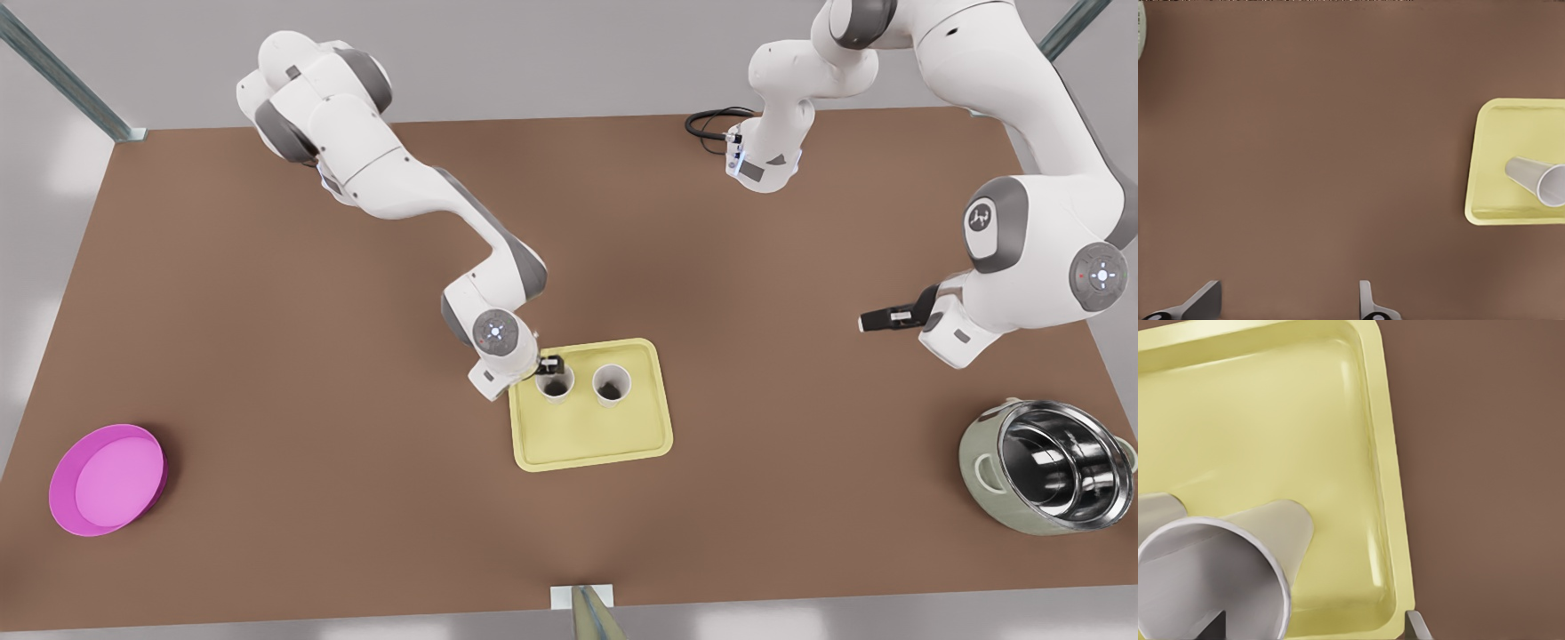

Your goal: Use the left arm to pick up the white IKEA cup from the tray and place it on the middle-left position; use the right arm to pick up the white IKEA cup from the tray and place it on the middle-right position

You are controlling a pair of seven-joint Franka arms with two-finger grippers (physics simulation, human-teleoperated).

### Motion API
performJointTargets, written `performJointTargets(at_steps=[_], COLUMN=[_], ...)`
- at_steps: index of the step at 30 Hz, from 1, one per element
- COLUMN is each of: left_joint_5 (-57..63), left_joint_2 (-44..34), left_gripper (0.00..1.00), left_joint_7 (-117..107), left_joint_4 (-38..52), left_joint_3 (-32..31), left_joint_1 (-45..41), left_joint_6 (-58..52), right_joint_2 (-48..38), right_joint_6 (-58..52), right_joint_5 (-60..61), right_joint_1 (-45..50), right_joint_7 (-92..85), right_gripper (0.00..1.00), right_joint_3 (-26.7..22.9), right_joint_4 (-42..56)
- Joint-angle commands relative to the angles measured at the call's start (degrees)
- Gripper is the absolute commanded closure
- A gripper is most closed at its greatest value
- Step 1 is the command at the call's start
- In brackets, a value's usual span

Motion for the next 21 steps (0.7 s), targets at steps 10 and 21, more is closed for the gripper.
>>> performJointTargets(at_steps=[10,21], left_joint_5=[0.37,0.37], left_joint_2=[0.00,2.28], left_gripper=[0.00,0.00], left_joint_7=[0.33,-9.42], left_joint_4=[-0.09,0.52], left_joint_3=[0.00,-0.70], left_joint_1=[-0.01,-14.93], left_joint_6=[2.68,14.18], right_joint_2=[3.01,-7.01], right_joint_6=[0.95,-15.39], right_joint_5=[-0.03,-3.00], right_joint_1=[0.17,-26.97], right_joint_7=[2.74,-37.13], right_gripper=[0.96,1.00], right_joint_3=[0.18,5.72], right_joint_4=[1.24,3.35])
